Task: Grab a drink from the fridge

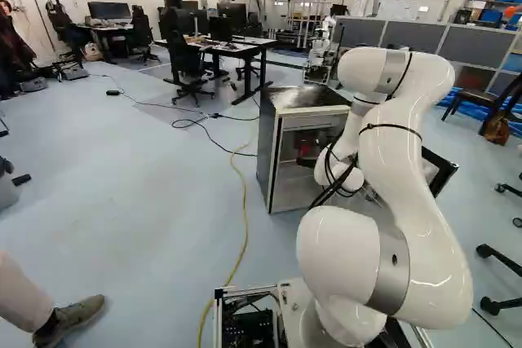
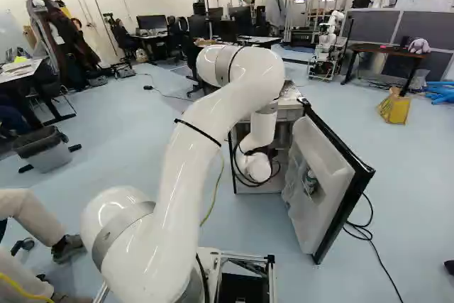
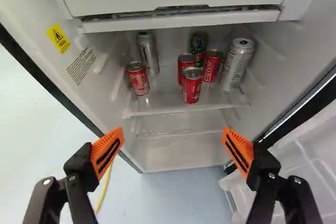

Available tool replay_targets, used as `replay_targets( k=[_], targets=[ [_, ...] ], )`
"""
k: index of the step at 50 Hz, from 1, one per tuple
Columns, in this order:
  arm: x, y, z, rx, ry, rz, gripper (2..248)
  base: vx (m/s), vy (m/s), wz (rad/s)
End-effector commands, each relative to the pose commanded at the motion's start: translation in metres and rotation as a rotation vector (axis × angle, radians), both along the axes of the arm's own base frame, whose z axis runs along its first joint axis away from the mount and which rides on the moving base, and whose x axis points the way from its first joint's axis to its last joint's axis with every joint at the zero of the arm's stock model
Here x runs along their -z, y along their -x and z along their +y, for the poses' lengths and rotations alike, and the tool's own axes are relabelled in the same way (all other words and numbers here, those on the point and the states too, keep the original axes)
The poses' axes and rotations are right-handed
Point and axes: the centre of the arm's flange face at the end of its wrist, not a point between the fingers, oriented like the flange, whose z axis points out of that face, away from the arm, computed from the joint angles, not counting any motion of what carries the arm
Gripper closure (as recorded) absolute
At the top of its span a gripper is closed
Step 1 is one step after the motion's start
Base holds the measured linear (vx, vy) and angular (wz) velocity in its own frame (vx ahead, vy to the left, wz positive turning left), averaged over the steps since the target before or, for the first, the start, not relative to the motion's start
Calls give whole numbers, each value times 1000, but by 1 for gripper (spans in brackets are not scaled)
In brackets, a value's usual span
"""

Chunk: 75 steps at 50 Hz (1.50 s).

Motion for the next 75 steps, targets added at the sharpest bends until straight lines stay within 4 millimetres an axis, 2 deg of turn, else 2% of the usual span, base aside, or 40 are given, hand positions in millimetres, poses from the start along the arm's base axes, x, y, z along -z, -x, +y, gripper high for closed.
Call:
replay_targets(
  k=[9, 32, 75],
  targets=[
    [5, -2, -2, 17, 0, 4, 3, 0, 0, 0],
    [34, -4, -3, 25, -11, 22, 3, 0, 0, 0],
    [79, -11, -6, 31, -28, -78, 3, 0, 0, 0]
  ],
)
